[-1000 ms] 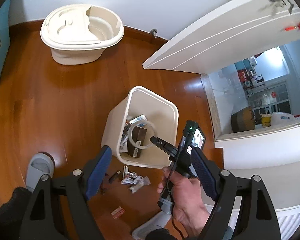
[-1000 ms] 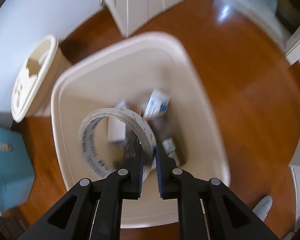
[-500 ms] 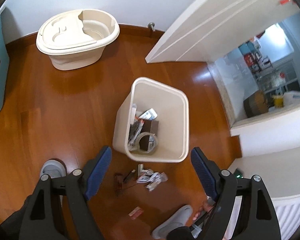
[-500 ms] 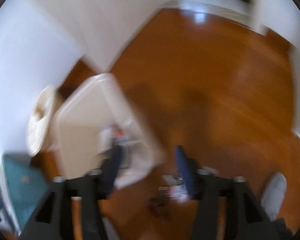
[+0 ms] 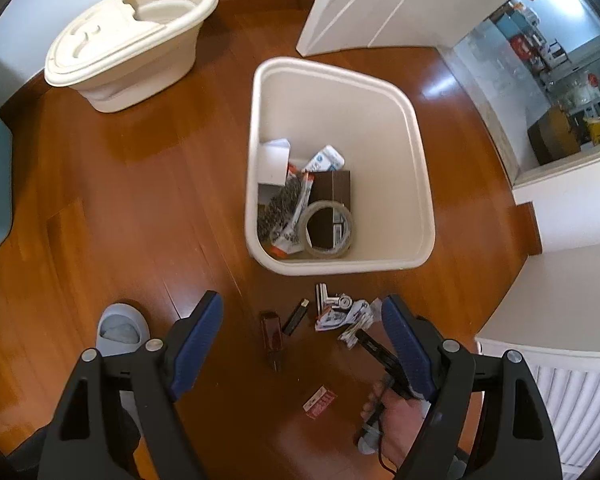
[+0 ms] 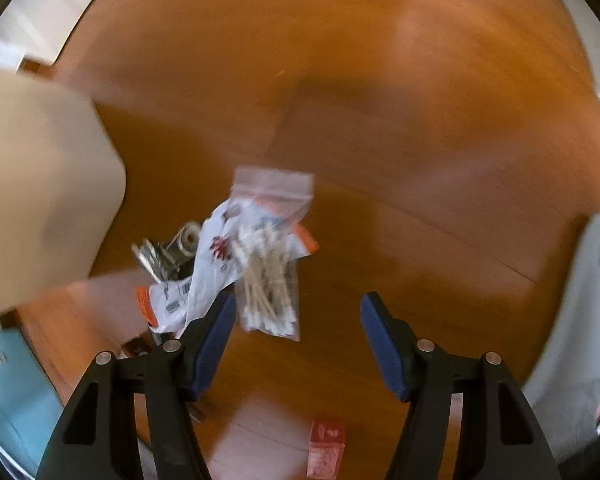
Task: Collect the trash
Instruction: 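Grasp the cotton swab bag with the right gripper while the left gripper grasps the red block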
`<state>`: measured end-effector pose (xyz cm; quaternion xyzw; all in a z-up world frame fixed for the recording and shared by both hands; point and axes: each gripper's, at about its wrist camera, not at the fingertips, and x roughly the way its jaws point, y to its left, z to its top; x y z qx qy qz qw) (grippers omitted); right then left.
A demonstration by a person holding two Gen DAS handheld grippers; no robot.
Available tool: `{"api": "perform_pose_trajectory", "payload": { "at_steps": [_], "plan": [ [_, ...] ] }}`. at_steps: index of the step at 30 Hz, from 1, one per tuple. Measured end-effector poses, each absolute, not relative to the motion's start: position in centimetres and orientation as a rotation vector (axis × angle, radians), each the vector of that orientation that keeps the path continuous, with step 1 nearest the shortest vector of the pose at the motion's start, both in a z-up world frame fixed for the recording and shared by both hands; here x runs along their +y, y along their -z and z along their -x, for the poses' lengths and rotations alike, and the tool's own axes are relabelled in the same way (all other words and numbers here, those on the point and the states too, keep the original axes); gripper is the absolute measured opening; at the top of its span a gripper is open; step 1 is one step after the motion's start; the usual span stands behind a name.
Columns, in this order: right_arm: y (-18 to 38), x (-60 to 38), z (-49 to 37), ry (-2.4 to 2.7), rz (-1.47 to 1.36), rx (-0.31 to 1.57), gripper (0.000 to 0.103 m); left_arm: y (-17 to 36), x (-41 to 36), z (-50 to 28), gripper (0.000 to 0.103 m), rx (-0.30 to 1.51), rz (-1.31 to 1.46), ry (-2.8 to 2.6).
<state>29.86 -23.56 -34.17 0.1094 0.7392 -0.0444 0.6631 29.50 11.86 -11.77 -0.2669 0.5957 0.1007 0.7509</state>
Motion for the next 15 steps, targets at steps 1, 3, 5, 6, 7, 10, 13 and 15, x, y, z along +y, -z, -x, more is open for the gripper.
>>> {"api": "perform_pose_trajectory", "payload": {
  "at_steps": [1,3,5,6,7,10,13,15],
  "plan": [
    [34.7,-23.1,-29.8,0.099,-0.226,1.684,0.068,12.1,11.7,-29.5,0.081,1.31,0.579,-0.219],
    [35.8,-22.7,-30.2,0.112,-0.204,1.693,0.068,12.5,11.2,-29.4,0.081,1.321,0.564,-0.216],
    [36.4,-22.7,-30.5,0.096,-0.219,1.683,0.068,12.9,10.8,-29.3,0.081,1.338,0.549,-0.207],
    [36.8,-22.2,-30.7,0.079,-0.206,1.687,0.068,13.2,10.6,-29.2,0.081,1.346,0.542,-0.206],
    [36.9,-22.4,-30.7,0.07,-0.183,1.69,0.068,13.6,10.4,-29.0,0.081,1.356,0.533,-0.209],
    [37.2,-20.9,-30.9,0.053,-0.059,1.684,0.061,16.1,9.9,-28.5,0.081,1.396,0.539,-0.22],
    [36.8,-20.7,-30.5,0.024,-0.066,1.668,0.013,20.6,9.4,-26.6,0.081,1.471,0.576,-0.273],
    [36.0,-21.0,-30.2,0.023,-0.065,1.637,0.011,24.7,8.9,-24.8,0.081,1.538,0.615,-0.309]
  ]
}}
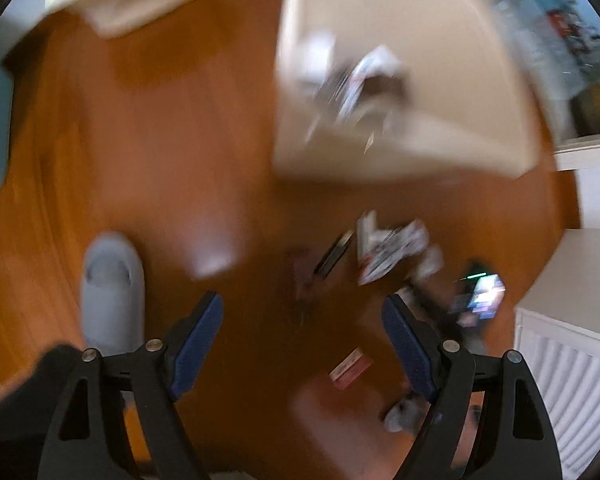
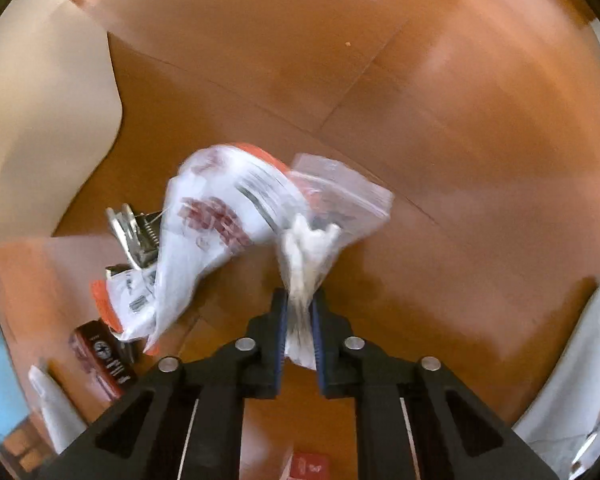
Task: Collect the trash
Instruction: 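Grasp the cotton swab bag with the right gripper while the left gripper grasps the red block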
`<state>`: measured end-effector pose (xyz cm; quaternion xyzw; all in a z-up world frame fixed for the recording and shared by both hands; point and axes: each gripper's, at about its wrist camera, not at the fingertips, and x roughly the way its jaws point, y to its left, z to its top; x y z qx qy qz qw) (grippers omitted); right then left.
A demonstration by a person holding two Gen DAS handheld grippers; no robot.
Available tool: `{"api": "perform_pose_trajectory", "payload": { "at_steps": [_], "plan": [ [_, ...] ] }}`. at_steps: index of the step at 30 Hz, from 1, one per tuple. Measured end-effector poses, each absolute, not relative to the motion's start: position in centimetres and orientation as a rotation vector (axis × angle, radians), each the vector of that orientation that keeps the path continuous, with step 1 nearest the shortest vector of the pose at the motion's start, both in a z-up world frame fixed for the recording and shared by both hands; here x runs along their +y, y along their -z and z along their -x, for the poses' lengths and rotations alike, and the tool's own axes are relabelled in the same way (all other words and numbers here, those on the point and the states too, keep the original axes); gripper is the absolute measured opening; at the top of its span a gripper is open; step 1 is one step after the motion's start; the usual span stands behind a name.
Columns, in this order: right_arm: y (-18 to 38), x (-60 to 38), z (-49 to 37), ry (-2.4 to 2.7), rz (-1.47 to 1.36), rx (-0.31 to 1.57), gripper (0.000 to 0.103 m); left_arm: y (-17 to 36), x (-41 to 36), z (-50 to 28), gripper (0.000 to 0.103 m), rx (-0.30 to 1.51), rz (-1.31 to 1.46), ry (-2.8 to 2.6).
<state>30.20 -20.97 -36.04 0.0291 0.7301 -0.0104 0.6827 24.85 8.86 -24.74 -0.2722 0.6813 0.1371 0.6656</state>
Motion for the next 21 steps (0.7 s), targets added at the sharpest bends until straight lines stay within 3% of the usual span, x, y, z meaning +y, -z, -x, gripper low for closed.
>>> {"api": "perform_pose_trajectory", "payload": {
  "at_steps": [5,9,16,19,21],
  "plan": [
    [33.5,-22.5,-28.5,0.073,-0.137,1.541,0.011,34.6,6.8,-22.1,0.081,1.666,0.708,-0.415],
    [33.7,-24.1,-26.9,0.093,-0.189,1.526,0.011,38.1,3.2,-23.7,0.081,1.654,0.524,-0.361],
    [33.8,-23.5,-28.1,0.072,-0.212,1.47,0.011,42.8,2.7,-24.8,0.081,1.663,0.465,-0.413],
    [33.3,-22.7,-28.8,0.048,-0.227,1.459,0.011,43.8,2.0,-25.4,0.061,1.667,0.416,-0.383],
    [32.7,-22.5,-29.2,0.032,-0.233,1.456,0.011,44.5,2.0,-25.5,0.059,1.678,0.428,-0.384]
  ]
}}
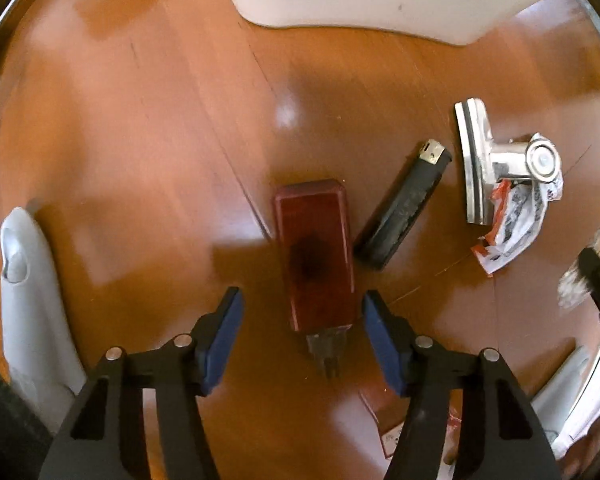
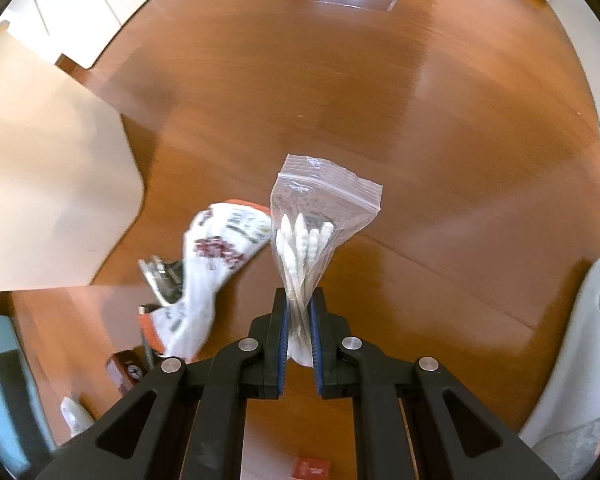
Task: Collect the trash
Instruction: 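Grasp the cotton swab bag with the right gripper while the left gripper grasps the red block, then drop the red block into the wastebasket with the left gripper while the right gripper carries the swab bag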
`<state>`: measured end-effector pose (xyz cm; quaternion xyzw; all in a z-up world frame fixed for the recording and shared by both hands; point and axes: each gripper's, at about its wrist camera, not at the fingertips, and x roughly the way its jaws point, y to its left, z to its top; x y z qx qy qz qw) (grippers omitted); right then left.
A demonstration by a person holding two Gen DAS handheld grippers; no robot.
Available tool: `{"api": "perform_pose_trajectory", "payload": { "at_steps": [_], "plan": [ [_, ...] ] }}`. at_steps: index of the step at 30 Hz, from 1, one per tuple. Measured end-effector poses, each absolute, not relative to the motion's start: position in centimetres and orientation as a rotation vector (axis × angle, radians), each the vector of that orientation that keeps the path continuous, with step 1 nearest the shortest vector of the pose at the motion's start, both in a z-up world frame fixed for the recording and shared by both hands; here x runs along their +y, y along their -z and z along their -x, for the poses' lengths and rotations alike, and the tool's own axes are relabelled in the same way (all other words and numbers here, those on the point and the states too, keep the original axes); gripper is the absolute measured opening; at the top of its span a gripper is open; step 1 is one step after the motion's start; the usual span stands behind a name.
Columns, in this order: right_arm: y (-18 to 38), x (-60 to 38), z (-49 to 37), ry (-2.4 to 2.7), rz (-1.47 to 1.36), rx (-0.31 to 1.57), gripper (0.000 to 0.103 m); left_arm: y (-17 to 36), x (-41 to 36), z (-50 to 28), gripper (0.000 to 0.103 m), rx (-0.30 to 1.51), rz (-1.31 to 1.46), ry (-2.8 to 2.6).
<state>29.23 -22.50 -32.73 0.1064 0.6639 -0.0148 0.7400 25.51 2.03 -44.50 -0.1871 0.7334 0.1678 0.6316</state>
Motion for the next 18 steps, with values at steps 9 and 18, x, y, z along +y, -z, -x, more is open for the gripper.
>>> {"api": "perform_pose_trajectory", "payload": {
  "at_steps": [9,18],
  "plan": [
    [31.7,-21.4,-29.3,0.011,-0.21,1.431,0.011,44.9,3.9,-25.5,0.03,1.647,0.541,-0.3],
    [28.3,-23.6,-29.4,0.084,-0.258,1.433,0.011,36.6,2.4,-23.8,0.03,1.541,0.446,-0.233]
  ]
}}
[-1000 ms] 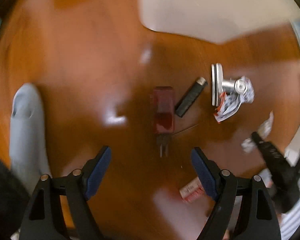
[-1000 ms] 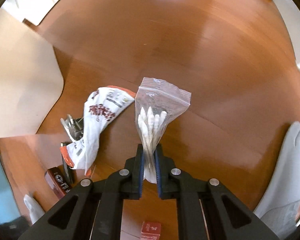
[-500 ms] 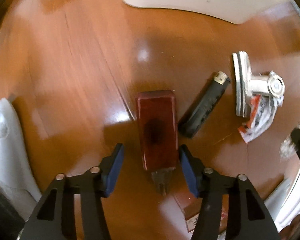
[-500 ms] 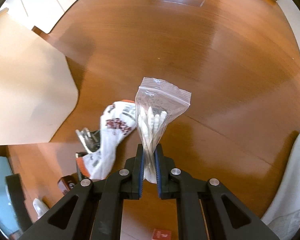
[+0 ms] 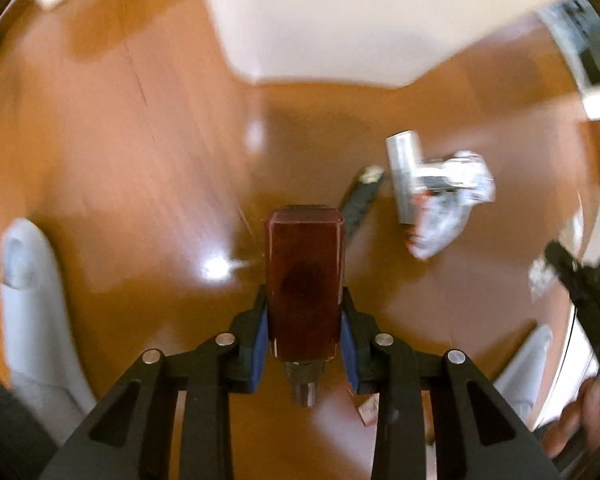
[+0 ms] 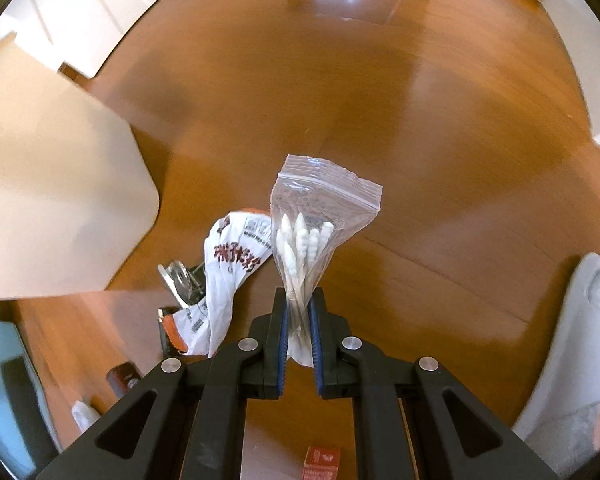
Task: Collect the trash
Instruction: 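Drop the red block into the wastebasket with the left gripper while the right gripper carries the swab bag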
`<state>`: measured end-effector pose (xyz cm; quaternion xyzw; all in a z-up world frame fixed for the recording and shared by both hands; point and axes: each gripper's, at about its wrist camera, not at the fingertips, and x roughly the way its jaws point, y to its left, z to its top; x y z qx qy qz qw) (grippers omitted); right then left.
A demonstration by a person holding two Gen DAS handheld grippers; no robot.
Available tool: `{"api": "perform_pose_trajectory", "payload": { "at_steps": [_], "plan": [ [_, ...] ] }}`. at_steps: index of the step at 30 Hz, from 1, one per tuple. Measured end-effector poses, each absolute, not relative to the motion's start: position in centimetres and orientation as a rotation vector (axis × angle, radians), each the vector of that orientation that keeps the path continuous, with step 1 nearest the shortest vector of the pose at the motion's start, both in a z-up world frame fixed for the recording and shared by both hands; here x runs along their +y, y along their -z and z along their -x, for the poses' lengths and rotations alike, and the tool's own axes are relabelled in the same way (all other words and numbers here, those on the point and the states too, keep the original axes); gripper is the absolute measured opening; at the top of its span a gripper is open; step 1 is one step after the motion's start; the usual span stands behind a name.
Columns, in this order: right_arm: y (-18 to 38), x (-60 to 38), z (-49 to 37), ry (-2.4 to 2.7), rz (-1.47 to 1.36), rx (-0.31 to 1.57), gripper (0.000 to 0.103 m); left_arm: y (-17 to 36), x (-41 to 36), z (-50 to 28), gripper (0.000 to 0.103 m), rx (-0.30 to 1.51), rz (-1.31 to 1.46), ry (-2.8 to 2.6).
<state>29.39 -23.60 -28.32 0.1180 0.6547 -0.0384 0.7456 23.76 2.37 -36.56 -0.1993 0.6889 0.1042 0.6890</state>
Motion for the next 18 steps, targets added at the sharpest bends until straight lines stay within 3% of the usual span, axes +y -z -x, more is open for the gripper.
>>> {"api": "perform_pose_trajectory", "payload": {
  "at_steps": [5,12,18],
  "plan": [
    [20.9,-24.3,-30.7,0.121,-0.286,1.356,0.011,25.7,-0.4,-24.8,0.03,1.354,0.343,-0.15],
    [4.0,-22.7,-31.9,-0.022,-0.24,1.107,0.011,11.0,2.3,-27.9,0.03,1.104,0.262,-0.14],
    [-5.8,-21.6,-30.2,-0.239,-0.294,0.99,0.011,10.3,8.7,-32.9,0.03,1.095,0.331,-0.197]
  ]
}}
